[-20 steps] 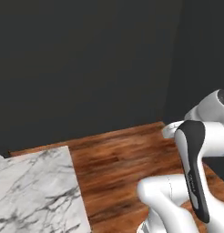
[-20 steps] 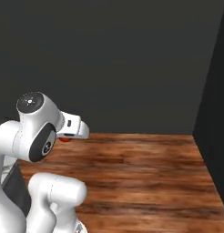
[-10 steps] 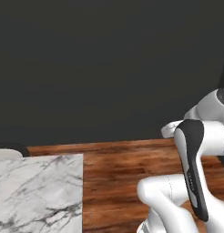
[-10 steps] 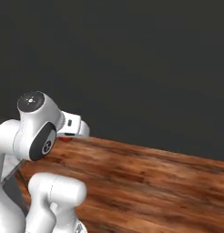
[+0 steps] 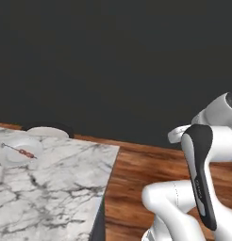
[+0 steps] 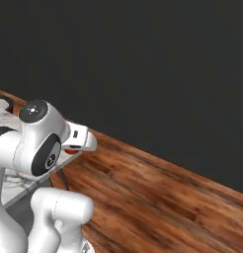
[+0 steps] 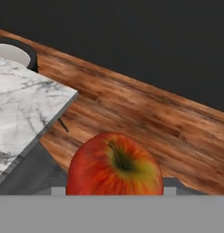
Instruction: Pick up the apple and kiwi from the fridge and place one fruit on each plate on the dining counter.
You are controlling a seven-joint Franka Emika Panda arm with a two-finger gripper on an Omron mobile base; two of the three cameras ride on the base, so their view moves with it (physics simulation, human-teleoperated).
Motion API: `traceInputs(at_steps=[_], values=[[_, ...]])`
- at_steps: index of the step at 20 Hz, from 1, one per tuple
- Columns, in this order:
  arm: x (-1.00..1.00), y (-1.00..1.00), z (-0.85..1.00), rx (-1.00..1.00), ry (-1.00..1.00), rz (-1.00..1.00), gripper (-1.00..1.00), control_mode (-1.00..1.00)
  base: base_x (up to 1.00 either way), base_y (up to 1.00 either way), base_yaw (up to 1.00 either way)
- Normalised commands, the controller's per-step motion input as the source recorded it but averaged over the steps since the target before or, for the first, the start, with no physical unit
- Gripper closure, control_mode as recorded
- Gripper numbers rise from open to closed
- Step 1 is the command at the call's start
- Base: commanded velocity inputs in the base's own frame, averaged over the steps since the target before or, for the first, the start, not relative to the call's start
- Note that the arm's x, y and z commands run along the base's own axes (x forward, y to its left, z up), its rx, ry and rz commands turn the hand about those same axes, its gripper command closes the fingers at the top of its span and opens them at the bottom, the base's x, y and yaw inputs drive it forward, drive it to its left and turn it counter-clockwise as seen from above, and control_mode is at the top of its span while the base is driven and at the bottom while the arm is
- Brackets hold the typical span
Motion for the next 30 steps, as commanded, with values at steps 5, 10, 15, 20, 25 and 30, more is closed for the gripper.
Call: traceInputs(at_steps=[5,10,15,20,25,30], values=[[0.00,0.00,0.00,0.00,0.00,0.00,1.00,1.00,0.14,-0.14,0.55],[0.00,0.00,0.00,0.00,0.00,0.00,1.00,1.00,0.27,-0.31,0.52],[0.00,0.00,0.00,0.00,0.00,0.00,1.00,1.00,0.29,-0.34,0.51],[0.00,0.00,0.00,0.00,0.00,0.00,1.00,1.00,0.23,-0.46,0.51],[0.00,0.00,0.00,0.00,0.00,0.00,1.00,1.00,0.07,-0.57,0.48],[0.00,0.00,0.00,0.00,0.00,0.00,1.00,1.00,0.00,-0.56,0.48]])
